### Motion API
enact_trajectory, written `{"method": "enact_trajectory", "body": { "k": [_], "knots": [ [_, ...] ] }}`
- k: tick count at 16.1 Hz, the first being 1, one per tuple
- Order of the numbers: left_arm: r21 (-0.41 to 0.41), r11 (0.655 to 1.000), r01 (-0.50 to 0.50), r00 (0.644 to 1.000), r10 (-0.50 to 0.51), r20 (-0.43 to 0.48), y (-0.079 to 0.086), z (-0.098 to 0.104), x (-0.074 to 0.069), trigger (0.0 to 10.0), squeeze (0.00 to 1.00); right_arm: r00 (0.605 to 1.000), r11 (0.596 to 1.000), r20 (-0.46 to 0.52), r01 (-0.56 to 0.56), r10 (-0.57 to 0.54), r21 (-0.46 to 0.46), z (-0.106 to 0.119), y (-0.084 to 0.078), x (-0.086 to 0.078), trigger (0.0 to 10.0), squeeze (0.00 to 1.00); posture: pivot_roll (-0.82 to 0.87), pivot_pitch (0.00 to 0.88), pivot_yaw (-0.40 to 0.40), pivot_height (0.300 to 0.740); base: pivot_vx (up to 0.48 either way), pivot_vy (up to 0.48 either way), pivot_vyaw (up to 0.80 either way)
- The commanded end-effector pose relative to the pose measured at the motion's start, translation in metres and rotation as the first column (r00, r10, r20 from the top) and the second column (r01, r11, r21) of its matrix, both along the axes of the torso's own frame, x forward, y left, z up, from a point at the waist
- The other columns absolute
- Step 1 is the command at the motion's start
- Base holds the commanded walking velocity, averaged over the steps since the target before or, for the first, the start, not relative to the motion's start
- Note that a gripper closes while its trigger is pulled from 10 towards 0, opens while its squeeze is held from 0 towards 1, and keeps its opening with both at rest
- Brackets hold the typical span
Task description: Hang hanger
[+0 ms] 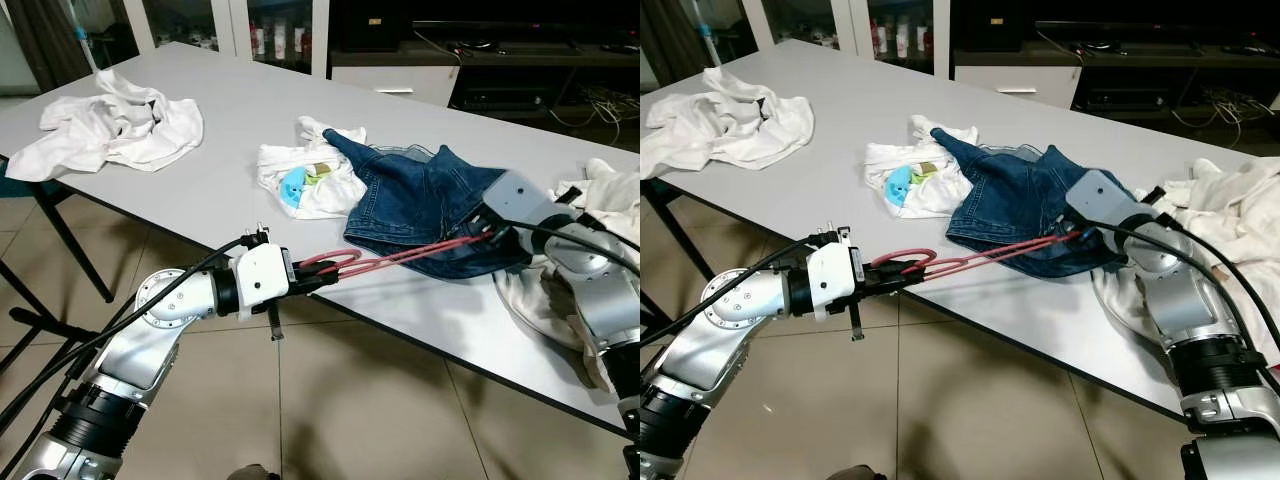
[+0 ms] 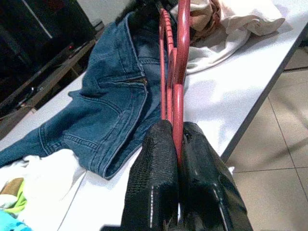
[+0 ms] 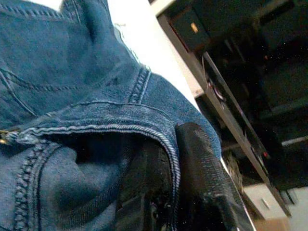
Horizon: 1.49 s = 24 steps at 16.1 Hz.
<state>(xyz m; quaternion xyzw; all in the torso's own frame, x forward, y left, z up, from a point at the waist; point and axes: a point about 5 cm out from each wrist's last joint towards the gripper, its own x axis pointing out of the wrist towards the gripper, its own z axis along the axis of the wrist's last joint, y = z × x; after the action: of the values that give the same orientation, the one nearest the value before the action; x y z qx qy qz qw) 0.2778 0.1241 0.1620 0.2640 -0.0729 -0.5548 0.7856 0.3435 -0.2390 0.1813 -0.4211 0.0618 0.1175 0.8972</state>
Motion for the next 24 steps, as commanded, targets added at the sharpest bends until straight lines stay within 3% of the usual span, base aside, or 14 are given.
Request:
{"method": "enact_trajectory", "body": {
  "k": [1, 4, 8, 11, 13, 16, 18, 19, 20, 21, 24],
  "knots": [
    [0.014, 1.000, 0.006, 1.000, -0.007, 0.014, 0.001, 0.005, 0.000, 10.0, 0.00, 0.998, 0.999, 0.046, -0.033, 0.032, 0.009, 0.014, 0.003, 0.001, 0.2, 0.00, 0.04, 0.002, -0.012, 0.723, 0.000, 0.000, 0.00],
    [0.018, 1.000, -0.004, 1.000, 0.004, 0.021, -0.001, 0.004, 0.001, 10.0, 0.00, 0.991, 0.993, 0.056, -0.119, 0.118, 0.005, 0.020, 0.012, -0.004, 0.1, 0.00, 0.04, 0.000, -0.013, 0.723, 0.000, 0.000, 0.00],
    [-0.018, 0.999, -0.048, 0.995, 0.050, 0.087, -0.006, 0.012, 0.010, 10.0, 0.00, 0.980, 0.980, 0.013, -0.198, 0.197, 0.023, 0.022, 0.027, -0.016, 1.1, 0.00, 0.03, 0.000, -0.012, 0.723, 0.000, 0.000, 0.00],
    [-0.041, 0.997, -0.070, 0.989, 0.074, 0.126, -0.009, 0.016, 0.015, 10.0, 0.00, 0.978, 0.978, -0.026, -0.206, 0.207, 0.045, 0.018, 0.032, -0.024, 1.0, 0.00, 0.03, 0.000, -0.012, 0.723, 0.000, 0.000, 0.00],
    [-0.032, 0.997, -0.071, 0.989, 0.075, 0.124, -0.009, 0.014, 0.016, 10.0, 0.00, 0.983, 0.983, -0.037, -0.177, 0.179, 0.036, 0.017, 0.026, -0.027, 0.9, 0.00, 0.03, 0.000, -0.013, 0.723, 0.000, 0.000, 0.00],
    [-0.005, 0.998, -0.069, 0.990, 0.069, 0.124, -0.009, 0.010, 0.016, 10.0, 0.00, 0.982, 0.981, -0.010, -0.190, 0.191, 0.048, 0.028, 0.034, -0.028, 1.2, 0.00, 0.03, 0.000, -0.013, 0.723, 0.000, 0.000, 0.00],
    [0.007, 0.998, -0.061, 0.991, 0.060, 0.124, -0.010, 0.008, 0.016, 10.0, 0.00, 0.985, 0.983, 0.018, -0.173, 0.173, 0.053, 0.035, 0.034, -0.025, 1.6, 0.00, 0.03, 0.000, -0.015, 0.723, 0.000, 0.000, 0.00],
    [0.008, 0.998, -0.056, 0.992, 0.054, 0.117, -0.010, 0.008, 0.015, 10.0, 0.00, 0.988, 0.988, 0.036, -0.153, 0.152, 0.032, 0.038, 0.029, -0.023, 3.2, 0.00, 0.03, 0.000, -0.016, 0.723, 0.000, 0.000, 0.00],
    [0.009, 0.998, -0.056, 0.992, 0.055, 0.116, -0.010, 0.007, 0.015, 10.0, 0.00, 0.988, 0.989, 0.035, -0.149, 0.148, 0.023, 0.039, 0.027, -0.023, 3.1, 0.00, 0.03, 0.000, -0.017, 0.723, 0.000, 0.000, 0.00],
    [0.010, 0.998, -0.058, 0.992, 0.056, 0.117, -0.010, 0.007, 0.016, 10.0, 0.00, 0.986, 0.986, 0.026, -0.166, 0.165, 0.025, 0.040, 0.030, -0.024, 2.7, 0.00, 0.03, 0.000, -0.018, 0.723, 0.000, 0.000, 0.00],
    [0.006, 0.998, -0.057, 0.990, 0.056, 0.129, -0.013, 0.007, 0.017, 10.0, 0.00, 0.966, 0.966, -0.008, -0.257, 0.258, 0.040, 0.040, 0.049, -0.033, 3.1, 0.00, 0.03, 0.000, -0.016, 0.723, 0.000, 0.000, 0.00]
  ]
}}
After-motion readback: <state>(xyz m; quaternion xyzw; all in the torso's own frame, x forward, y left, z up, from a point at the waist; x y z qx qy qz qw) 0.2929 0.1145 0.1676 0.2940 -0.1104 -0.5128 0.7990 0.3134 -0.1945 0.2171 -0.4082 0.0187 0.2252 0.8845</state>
